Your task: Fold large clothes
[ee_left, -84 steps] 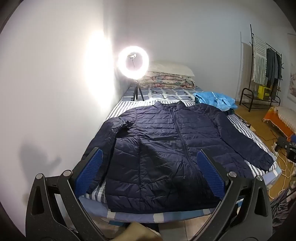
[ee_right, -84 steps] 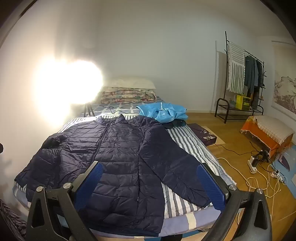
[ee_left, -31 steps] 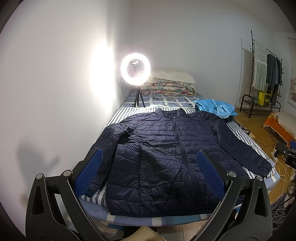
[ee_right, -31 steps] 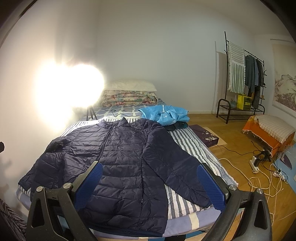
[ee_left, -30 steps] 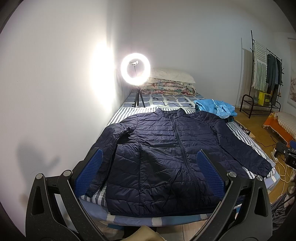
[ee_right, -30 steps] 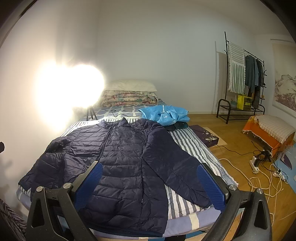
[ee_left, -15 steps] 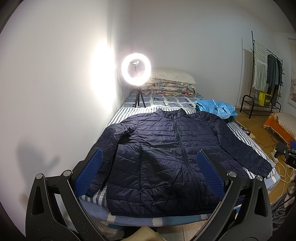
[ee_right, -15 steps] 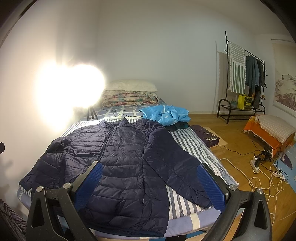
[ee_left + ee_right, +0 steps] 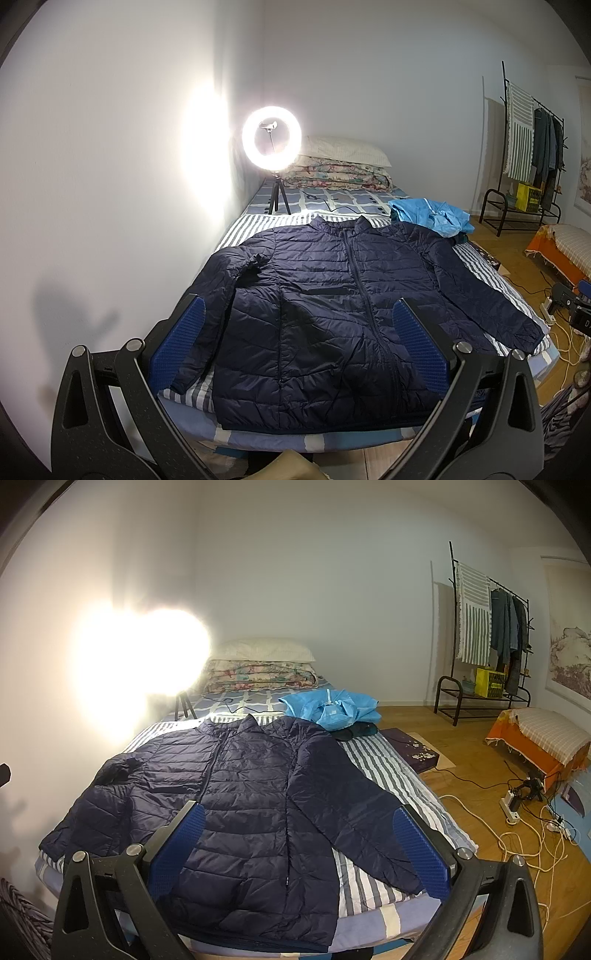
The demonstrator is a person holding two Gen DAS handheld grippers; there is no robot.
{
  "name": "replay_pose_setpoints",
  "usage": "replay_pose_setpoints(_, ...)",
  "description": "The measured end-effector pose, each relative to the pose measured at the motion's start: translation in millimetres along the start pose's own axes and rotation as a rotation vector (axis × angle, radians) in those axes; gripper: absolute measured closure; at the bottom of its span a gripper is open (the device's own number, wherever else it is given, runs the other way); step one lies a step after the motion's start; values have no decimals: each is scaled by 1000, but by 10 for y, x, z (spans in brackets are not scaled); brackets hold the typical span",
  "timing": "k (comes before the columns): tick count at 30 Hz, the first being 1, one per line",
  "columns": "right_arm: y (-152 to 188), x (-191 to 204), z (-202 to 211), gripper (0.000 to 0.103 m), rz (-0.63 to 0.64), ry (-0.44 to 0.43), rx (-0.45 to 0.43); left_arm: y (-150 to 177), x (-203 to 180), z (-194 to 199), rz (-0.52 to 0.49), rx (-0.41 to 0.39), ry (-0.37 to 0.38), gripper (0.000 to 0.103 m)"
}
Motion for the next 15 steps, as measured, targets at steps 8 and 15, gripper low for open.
replay_pose_setpoints(8,18,62,-39,0,3,-9,11,-22,29,-22,6,6,-4,0)
replay_pose_setpoints(15,44,222,-142,0,19,-43,28,46,141,-75,17,23,-29,0)
Point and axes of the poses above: each gripper's, at about its wrist camera, not at the fingertips, and z roughly against the way its jaws point, x to its left, y to its underside, the point moved 3 cm from there along -z, roughly the way its jaws point, and after that the axes turned 9 degrees about -z, right-handed, at the moved point
